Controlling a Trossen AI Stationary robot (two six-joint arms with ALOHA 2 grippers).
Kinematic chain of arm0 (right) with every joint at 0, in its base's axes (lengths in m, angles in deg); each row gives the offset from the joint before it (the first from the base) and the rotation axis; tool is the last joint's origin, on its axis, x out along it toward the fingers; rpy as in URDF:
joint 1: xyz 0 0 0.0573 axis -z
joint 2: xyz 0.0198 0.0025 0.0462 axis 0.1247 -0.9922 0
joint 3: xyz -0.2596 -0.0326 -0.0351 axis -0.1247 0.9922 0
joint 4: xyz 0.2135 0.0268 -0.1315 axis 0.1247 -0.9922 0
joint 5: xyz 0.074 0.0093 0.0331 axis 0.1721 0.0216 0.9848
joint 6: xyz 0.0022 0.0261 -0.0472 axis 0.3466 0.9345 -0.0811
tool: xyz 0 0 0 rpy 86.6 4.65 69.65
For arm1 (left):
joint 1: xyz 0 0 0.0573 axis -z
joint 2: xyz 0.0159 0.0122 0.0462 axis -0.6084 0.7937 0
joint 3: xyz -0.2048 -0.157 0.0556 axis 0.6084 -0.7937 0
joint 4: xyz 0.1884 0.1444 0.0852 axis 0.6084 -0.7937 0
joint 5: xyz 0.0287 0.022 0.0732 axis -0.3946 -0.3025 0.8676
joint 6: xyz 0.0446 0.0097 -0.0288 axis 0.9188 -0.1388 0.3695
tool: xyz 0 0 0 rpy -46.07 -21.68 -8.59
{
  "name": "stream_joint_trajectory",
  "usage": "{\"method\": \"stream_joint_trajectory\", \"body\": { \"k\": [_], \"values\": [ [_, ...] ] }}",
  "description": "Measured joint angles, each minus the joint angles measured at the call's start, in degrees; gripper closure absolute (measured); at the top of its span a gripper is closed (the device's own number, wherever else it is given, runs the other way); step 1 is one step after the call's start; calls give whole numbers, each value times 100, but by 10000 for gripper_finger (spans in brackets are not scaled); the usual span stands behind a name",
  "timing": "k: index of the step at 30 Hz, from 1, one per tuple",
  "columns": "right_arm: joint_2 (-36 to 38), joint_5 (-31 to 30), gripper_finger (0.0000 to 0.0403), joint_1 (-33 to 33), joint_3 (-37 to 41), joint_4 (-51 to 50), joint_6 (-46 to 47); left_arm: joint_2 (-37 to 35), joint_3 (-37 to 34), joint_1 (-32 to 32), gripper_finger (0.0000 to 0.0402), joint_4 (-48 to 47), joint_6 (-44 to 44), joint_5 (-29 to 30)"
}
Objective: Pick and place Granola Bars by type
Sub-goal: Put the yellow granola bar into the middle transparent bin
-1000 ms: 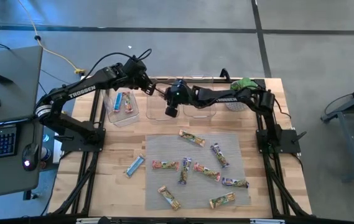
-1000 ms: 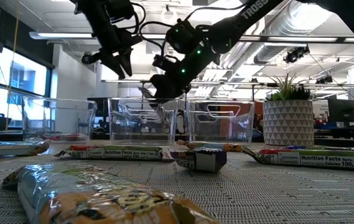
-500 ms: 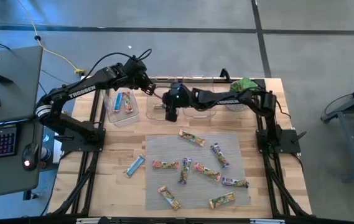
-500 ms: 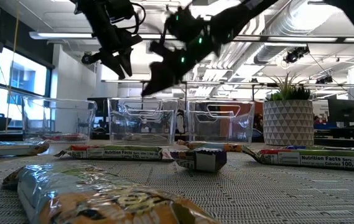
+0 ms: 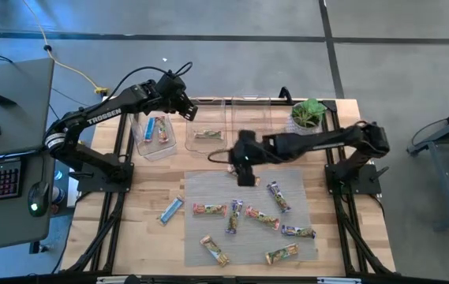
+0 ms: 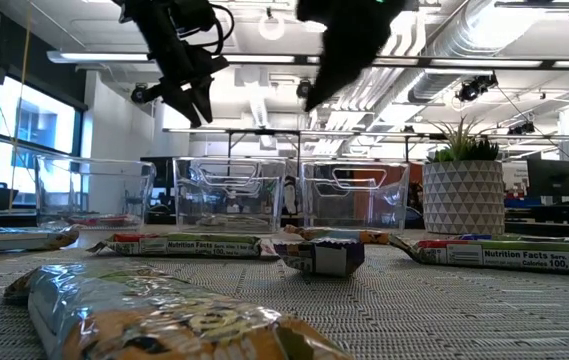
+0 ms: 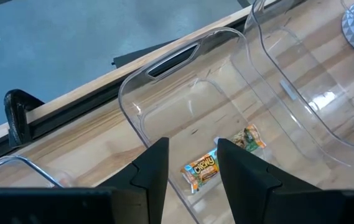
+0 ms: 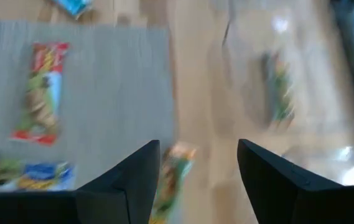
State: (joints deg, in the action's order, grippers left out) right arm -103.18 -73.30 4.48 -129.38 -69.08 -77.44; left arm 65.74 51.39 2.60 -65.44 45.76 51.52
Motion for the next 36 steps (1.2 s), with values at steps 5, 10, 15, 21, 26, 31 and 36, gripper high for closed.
{"method": "stream_joint_trajectory", "body": {
  "k": [5, 10, 15, 21, 26, 31, 36],
  "values": [
    [165, -249, 203, -238, 1168, 663, 979, 0, 0, 0, 270, -2, 0, 2],
    [191, -51, 203, -139, 2199, 2066, 1321, 0, 0, 2, 270, -2, -1, 0],
    [191, 10, 203, -95, 2985, 3355, 1192, 0, 0, 0, 270, -4, -1, 2],
    [191, 61, 203, -72, 3678, 4195, 1394, 0, 0, 1, 270, -2, 0, 2],
    [180, -167, 204, -74, 4039, 4491, 1481, 0, 0, 0, 270, -2, 0, 1],
    [176, -269, 204, -72, 4306, 4873, 1494, 0, 0, 2, 270, -2, 0, 2],
    [176, -258, 204, -72, 4461, 5147, 1577, 0, 0, 0, 270, -2, 1, 2]
  ]
}}
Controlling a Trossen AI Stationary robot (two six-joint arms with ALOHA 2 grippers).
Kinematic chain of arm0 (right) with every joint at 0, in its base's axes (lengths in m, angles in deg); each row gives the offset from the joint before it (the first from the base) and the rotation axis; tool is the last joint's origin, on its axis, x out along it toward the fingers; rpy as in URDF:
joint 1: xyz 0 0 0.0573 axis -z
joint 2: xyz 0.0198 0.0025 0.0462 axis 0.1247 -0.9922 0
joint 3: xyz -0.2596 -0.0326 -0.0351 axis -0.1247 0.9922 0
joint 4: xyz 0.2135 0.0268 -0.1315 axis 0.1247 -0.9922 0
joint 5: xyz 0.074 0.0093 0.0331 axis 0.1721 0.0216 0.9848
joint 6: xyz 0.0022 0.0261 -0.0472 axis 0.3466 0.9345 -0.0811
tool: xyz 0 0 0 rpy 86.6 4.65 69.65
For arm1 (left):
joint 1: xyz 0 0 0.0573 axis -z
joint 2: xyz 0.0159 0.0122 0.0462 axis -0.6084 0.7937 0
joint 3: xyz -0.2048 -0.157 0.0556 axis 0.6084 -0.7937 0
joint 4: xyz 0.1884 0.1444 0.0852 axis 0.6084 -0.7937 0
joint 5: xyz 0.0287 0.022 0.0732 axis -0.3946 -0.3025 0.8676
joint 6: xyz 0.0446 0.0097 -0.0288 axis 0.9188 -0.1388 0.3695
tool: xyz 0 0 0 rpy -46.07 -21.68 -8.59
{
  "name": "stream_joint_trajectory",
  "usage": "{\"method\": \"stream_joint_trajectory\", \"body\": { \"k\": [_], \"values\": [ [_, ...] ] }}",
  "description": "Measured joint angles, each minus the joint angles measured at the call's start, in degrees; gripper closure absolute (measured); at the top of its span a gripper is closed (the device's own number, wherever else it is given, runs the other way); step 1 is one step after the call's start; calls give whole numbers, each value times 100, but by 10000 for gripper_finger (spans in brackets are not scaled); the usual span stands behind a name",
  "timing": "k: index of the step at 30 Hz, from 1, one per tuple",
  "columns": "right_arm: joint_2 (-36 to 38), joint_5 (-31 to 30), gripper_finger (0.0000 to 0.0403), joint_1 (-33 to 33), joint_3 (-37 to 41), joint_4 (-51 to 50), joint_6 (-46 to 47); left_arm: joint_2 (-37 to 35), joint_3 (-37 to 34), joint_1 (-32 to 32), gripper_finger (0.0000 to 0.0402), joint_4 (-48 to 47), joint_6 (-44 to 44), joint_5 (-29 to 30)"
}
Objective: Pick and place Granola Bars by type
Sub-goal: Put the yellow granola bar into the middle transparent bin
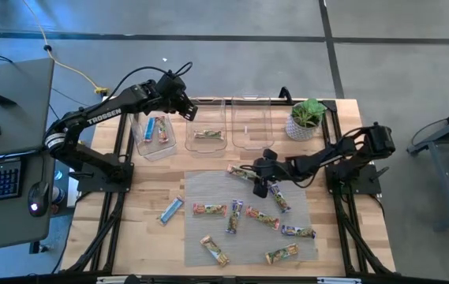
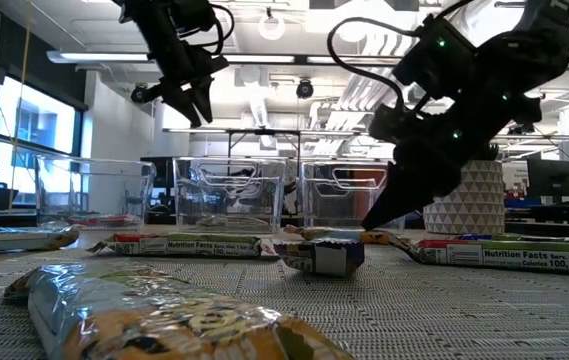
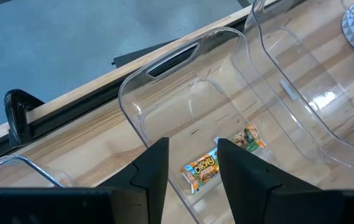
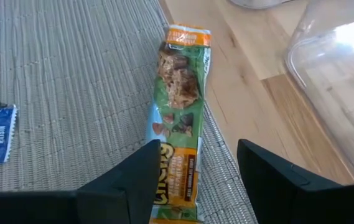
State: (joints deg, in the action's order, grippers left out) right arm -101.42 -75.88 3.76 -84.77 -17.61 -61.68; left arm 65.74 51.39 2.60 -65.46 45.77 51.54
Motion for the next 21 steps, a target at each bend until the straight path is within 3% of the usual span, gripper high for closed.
{"method": "stream_joint_trajectory", "body": {
  "k": [10, 21],
  "values": [
    [-7, 42, 204, -24, 76, 667, -312, 0, 0, 2, 270, 0, -2, -2],
    [-256, -40, 204, -192, 74, 704, -191, 0, 0, 0, 270, 0, 0, -4]
  ]
}}
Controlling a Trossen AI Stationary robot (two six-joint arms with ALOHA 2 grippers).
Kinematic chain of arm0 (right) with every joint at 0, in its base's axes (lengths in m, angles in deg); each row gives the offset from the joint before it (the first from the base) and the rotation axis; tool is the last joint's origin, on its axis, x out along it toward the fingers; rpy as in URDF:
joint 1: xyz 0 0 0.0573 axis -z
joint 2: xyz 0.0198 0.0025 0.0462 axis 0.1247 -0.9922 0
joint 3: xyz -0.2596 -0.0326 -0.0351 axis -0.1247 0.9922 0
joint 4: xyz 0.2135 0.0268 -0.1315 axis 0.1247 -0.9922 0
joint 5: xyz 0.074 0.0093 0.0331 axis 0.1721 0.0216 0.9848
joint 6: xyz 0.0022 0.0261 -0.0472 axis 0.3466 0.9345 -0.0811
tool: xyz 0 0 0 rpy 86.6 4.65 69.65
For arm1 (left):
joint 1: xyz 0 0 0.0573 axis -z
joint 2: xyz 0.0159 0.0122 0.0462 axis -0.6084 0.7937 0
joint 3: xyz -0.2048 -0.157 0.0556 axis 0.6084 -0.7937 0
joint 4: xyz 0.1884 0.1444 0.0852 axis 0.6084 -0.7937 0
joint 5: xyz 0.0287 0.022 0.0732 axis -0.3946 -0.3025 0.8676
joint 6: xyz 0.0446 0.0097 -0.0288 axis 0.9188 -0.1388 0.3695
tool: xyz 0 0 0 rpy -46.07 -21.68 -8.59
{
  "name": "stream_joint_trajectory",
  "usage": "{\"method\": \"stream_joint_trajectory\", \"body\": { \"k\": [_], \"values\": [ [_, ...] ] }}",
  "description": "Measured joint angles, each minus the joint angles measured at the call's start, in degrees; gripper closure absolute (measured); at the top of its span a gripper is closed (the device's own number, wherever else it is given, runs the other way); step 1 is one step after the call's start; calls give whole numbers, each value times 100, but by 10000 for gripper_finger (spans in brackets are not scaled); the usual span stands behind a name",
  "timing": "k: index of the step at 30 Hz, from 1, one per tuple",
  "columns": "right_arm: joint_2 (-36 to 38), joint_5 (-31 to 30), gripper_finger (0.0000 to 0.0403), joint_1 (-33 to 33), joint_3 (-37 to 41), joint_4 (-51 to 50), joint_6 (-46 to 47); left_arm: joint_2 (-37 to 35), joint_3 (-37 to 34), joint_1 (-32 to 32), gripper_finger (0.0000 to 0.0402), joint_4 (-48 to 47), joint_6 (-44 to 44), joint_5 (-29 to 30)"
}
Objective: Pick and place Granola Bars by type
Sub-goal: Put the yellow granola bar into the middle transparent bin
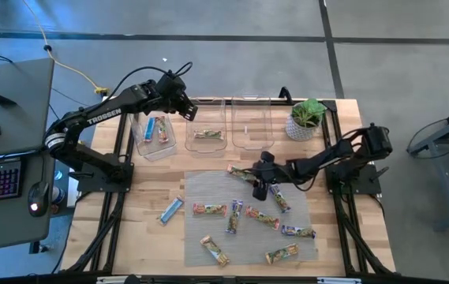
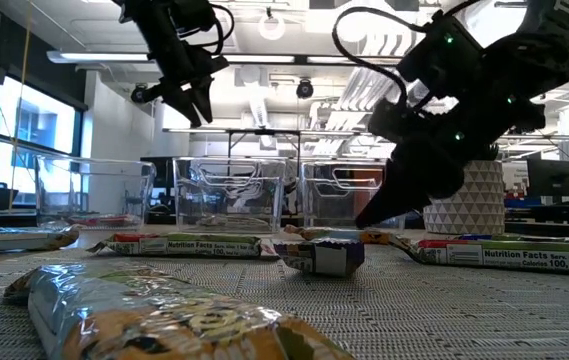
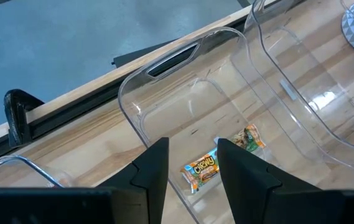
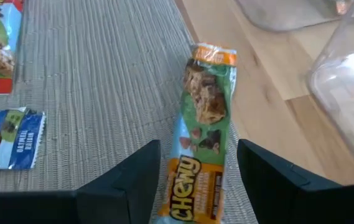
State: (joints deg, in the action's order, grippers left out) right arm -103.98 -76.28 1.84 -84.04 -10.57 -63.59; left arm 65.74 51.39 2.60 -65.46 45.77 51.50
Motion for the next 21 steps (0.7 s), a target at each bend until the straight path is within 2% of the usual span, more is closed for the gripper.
{"method": "stream_joint_trajectory", "body": {
  "k": [5, 13, 21],
  "values": [
    [-309, -269, 204, 2, 0, 276, 27, 0, 0, 0, 270, -1, 0, -2],
    [-606, -337, 207, 4, -9, 607, 144, 0, 0, 1, 270, 0, 0, 1],
    [-446, -285, 260, 1, -92, 656, 79, 0, 0, 1, 270, 0, -2, 0]
  ]
}}
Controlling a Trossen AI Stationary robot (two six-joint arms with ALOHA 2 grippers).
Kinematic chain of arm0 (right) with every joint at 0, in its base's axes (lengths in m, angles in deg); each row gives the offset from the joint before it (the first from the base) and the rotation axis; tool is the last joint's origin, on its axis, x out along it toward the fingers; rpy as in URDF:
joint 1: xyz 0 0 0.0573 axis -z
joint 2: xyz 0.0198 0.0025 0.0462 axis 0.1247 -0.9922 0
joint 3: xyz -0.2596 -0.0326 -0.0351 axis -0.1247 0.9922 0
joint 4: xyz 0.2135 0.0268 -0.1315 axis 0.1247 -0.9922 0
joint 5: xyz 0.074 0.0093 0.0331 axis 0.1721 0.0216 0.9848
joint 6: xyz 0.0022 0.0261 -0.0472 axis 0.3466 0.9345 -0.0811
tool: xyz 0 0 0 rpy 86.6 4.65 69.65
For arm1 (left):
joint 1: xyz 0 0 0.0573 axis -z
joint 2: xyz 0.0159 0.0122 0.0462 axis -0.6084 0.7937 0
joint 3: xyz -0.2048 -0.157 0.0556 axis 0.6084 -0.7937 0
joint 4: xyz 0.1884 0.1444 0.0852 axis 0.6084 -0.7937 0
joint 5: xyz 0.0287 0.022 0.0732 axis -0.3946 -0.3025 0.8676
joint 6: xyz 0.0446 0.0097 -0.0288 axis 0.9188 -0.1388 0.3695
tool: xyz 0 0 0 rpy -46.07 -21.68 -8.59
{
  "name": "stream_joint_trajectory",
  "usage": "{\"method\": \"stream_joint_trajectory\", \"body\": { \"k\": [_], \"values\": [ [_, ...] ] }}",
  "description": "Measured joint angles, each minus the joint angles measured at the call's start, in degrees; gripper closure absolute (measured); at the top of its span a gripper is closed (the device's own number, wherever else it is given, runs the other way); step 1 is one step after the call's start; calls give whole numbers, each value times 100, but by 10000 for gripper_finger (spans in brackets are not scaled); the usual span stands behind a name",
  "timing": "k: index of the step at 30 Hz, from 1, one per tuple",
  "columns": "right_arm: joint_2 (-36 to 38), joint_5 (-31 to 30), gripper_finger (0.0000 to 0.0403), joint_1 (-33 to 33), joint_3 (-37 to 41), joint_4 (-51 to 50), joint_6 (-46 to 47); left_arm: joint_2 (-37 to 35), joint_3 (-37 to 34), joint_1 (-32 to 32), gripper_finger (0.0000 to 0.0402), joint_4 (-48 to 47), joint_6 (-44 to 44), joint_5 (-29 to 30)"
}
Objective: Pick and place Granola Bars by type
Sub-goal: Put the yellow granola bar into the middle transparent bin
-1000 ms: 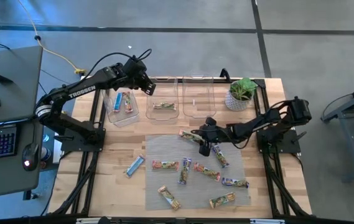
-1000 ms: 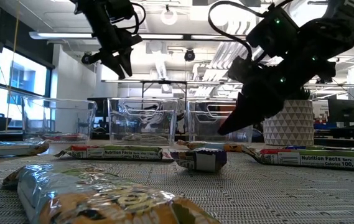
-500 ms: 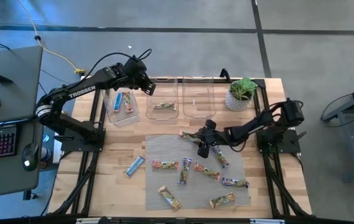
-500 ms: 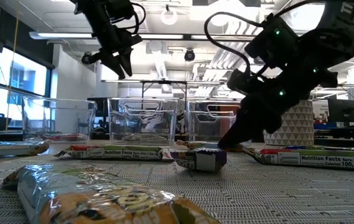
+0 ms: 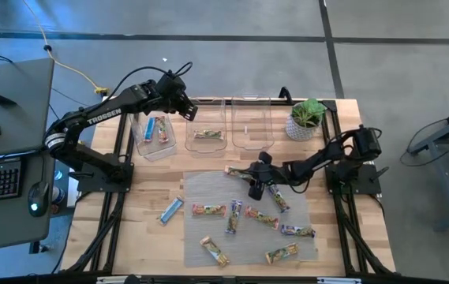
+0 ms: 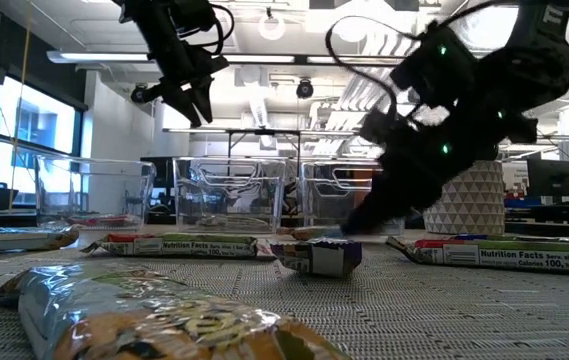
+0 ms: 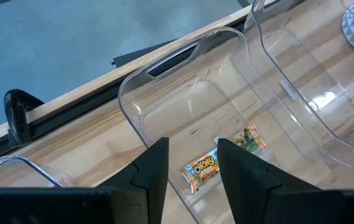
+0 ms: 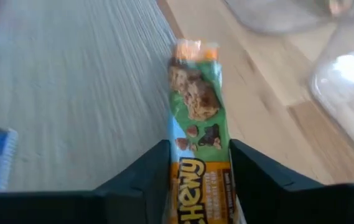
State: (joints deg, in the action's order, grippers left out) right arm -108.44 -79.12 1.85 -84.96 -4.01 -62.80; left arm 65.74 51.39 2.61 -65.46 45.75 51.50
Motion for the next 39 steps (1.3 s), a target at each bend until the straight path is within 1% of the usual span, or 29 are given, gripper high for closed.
{"method": "stream_joint_trajectory", "body": {
  "k": [4, 7, 10, 12, 14, 17, 19, 22, 24, 27, 30, 32, 35, 37, 39],
  "values": [
    [337, 96, 278, 0, -143, 26, -415, 0, 0, -1, 270, 0, -1, 2],
    [612, 100, 282, 1, -315, -19, -730, 0, 0, 0, 270, 1, 0, 0],
    [836, -86, 283, 12, -503, -251, -1130, 0, 0, 1, 270, 0, -1, 2],
    [947, -185, 283, 57, -708, -261, -1555, 0, 0, -1, 270, 0, -1, 0],
    [1014, -350, 283, 153, -1019, -194, -1952, 0, 0, 1, 270, 1, 0, 0],
    [950, -655, 284, 430, -1587, -277, -2305, 0, 0, 0, 270, 2, 1, 1],
    [832, -518, 284, 701, -2096, -748, -2394, 0, 0, 0, 270, 0, -1, 2],
    [465, -67, 284, 1101, -3043, -1858, -2316, 0, 0, 1, 270, 0, 0, 1],
    [93, 18, 284, 1311, -3636, -2558, -2339, 0, 0, -1, 270, 2, 1, 1],
    [-506, 95, 284, 1561, -4317, -3308, -2444, 0, 0, -1, 270, 0, 1, 2],
    [-1027, 496, 284, 1721, -4864, -3765, -2445, 0, 0, -1, 270, 0, 0, 0],
    [-1357, 699, 284, 1778, -5152, -3868, -2542, 0, 0, -1, 270, 2, 1, 0],
    [-1780, 504, 284, 1793, -5463, -3950, -2725, 0, 0, 1, 270, 2, 2, 0],
    [-1954, 312, 280, 1793, -5629, -3962, -2798, 0, 0, 0, 270, 0, 1, 0],
    [-2078, 256, 272, 1793, -5771, -3972, -2842, 0, 0, -1, 270, 0, 2, 0]
  ]
}}
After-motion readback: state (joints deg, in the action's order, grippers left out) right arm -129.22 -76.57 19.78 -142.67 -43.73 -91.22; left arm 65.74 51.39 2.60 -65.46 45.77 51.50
